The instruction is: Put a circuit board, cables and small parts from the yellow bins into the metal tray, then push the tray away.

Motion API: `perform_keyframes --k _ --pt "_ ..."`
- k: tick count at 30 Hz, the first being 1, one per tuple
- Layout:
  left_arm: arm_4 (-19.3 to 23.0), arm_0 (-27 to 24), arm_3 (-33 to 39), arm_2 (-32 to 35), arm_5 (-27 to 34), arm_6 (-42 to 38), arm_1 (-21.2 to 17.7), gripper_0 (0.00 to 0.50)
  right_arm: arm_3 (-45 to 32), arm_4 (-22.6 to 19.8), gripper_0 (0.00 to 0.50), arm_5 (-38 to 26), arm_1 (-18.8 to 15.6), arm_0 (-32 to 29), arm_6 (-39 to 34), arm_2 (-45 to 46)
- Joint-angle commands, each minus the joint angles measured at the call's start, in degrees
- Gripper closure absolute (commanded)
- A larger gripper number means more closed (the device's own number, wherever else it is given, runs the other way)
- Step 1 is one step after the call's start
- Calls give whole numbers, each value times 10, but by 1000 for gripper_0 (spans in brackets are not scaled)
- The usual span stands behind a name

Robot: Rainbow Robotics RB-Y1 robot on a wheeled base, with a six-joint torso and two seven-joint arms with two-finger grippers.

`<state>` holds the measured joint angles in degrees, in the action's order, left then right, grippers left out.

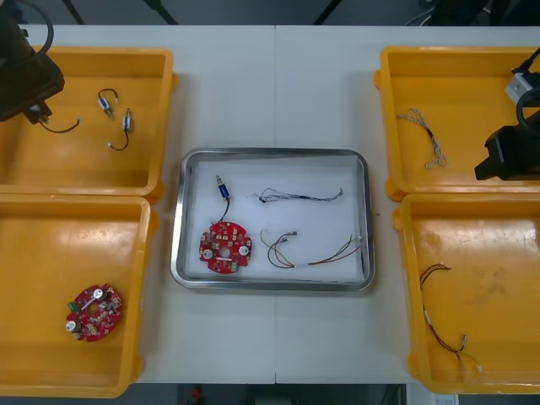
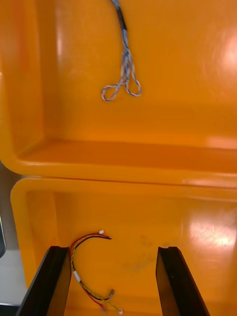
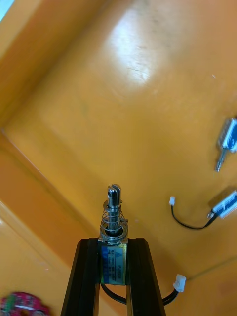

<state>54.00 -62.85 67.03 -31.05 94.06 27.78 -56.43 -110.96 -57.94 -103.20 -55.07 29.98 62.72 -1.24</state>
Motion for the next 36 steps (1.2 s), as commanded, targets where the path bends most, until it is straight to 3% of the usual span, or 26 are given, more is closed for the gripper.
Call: perform_keyframes --k 1,10,16,32,36 --pt "1 -32 21 42 23 56 -33 500 -33 7 0 -3 -30 -48 -35 51" --pt "27 -32 68 45 30 77 -31 500 -51 6 0 7 -30 -119 -34 95" --pt "37 -32 106 45 39 46 -3 500 -59 12 0 25 -30 -145 -29 98" --pt "9 -31 197 45 54 -176 140 500 -74 28 0 48 -29 -179 -3 98" --pt "-18 -27 220 35 68 -236 182 500 -88 38 0 71 -30 -198 4 97"
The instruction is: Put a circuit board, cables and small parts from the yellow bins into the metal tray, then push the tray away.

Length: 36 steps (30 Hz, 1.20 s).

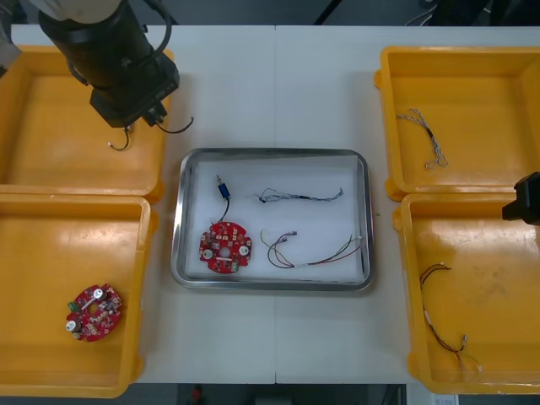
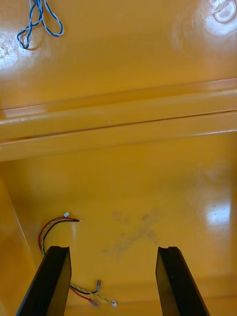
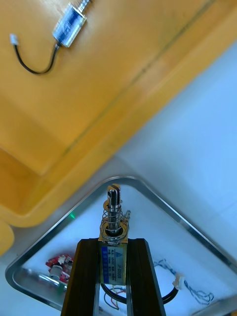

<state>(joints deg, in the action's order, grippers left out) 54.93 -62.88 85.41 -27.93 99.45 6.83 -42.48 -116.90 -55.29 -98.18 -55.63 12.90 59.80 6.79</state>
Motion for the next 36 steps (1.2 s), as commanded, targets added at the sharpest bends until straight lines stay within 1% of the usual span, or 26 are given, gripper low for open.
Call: perform_keyframes --k 1,4,5,9,13,15,16,18,24,27,31,36 --pt "-37 -26 42 -6 14 -47 53 500 -30 12 0 29 -24 -32 35 17" --pt "-66 -26 49 -38 12 -88 83 500 -34 9 0 40 -24 -38 39 17" --pt "-69 -26 49 -44 9 -95 88 500 -33 8 0 41 -24 -38 40 16" --pt "-103 -15 49 -80 -13 -136 126 500 -33 8 0 41 -24 -39 46 16" --pt "-143 15 49 -89 -29 -143 161 500 -33 5 0 41 -24 -41 51 16" --pt "-152 25 49 -90 -35 -144 168 500 -33 5 0 41 -24 -42 52 16" --pt "-165 36 49 -92 -44 -146 180 500 -33 6 0 41 -24 -43 53 16" --pt "-183 45 52 -101 -49 -149 189 500 -33 8 0 41 -24 -43 55 16" --pt "-237 74 51 -125 -61 -153 207 500 -33 7 0 41 -24 -42 55 16" --pt "-253 85 51 -138 -72 -153 207 500 -33 7 0 41 -24 -42 55 16" --pt "-259 88 49 -156 -79 -154 208 500 -33 7 0 41 -24 -42 55 16" --pt "-258 95 44 -158 -82 -154 215 500 -33 7 0 41 -24 -42 55 16"
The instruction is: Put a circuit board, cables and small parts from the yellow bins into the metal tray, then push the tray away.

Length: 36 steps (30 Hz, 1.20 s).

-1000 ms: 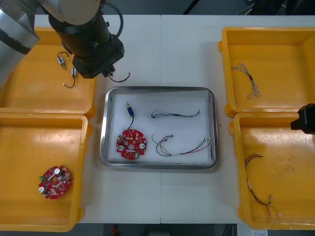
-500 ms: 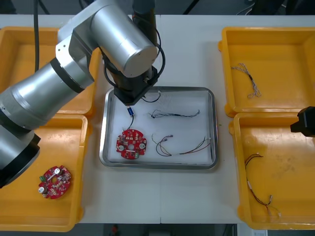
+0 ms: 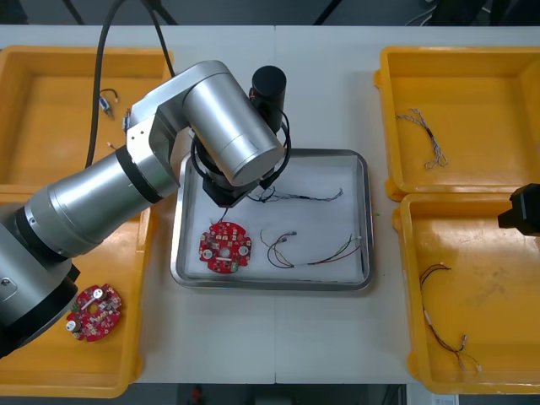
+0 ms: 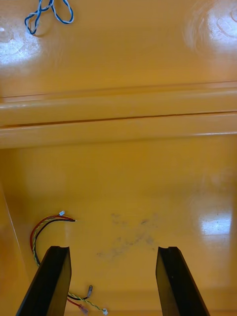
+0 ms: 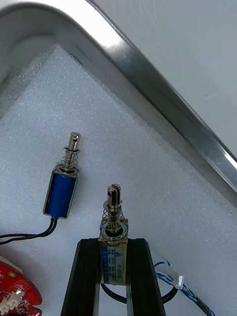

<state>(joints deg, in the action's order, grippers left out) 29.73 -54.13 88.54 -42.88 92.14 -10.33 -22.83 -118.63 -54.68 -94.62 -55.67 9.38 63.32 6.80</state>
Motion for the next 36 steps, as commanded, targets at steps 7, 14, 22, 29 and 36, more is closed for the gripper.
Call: perform_keyframes --k 7,14,22,29,36 --pt "-12 12 12 -24 -20 16 19 500 -16 1 0 5 -23 -7 20 16" --pt "-20 17 11 -24 -24 16 19 500 -16 1 0 5 -23 -7 20 16" --pt "-33 17 11 -37 -26 15 18 384 -16 1 0 5 -23 -7 20 16" --pt "-42 17 11 -46 -27 9 16 229 -16 1 0 5 -23 -7 20 16" --pt "-44 16 13 -46 -32 4 11 129 -16 1 0 5 -23 -7 20 16"
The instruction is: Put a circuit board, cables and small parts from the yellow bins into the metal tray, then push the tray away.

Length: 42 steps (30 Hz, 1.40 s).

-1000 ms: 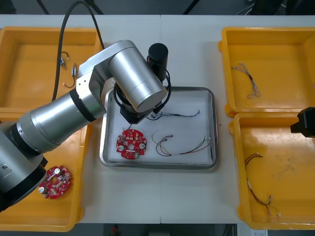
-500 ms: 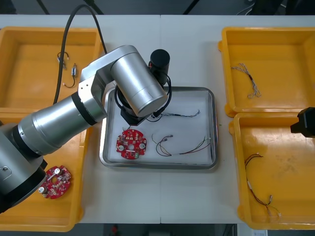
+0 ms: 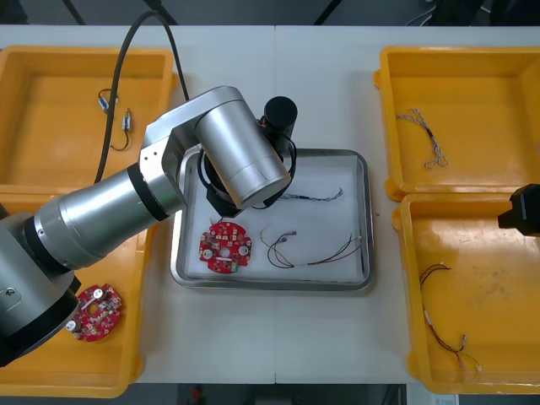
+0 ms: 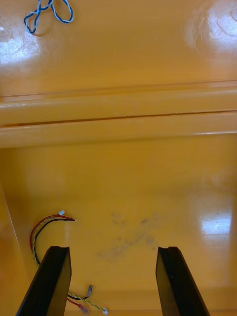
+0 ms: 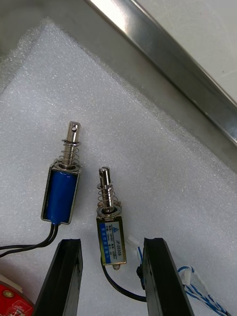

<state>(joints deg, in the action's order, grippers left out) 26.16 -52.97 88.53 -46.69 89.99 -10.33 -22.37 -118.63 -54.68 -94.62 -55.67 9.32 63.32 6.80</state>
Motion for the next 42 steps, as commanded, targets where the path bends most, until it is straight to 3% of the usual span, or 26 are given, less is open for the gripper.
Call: perform_keyframes --k 1,11,14,18,23,30,35,42 --pt "-9 4 14 -8 -11 4 6 123 -16 1 0 5 -23 -6 20 16" --pt "-1 1 60 26 4 0 -17 81 -16 1 0 5 -23 -6 20 16" --pt "19 -5 83 50 27 5 -30 46 -16 1 0 5 -23 -6 20 16" --pt "77 -26 116 88 74 15 -59 0 -16 1 0 5 -23 -6 20 16" --pt "144 -49 148 122 122 51 -110 0 -16 1 0 5 -23 -6 20 16" --pt "245 -49 184 210 176 165 -197 0 -16 1 0 5 -23 -6 20 16" --pt "319 -49 182 249 179 238 -267 0 -16 1 0 5 -23 -6 20 16" --pt "381 -49 150 265 179 346 -334 0 -16 1 0 5 -23 -6 20 16"
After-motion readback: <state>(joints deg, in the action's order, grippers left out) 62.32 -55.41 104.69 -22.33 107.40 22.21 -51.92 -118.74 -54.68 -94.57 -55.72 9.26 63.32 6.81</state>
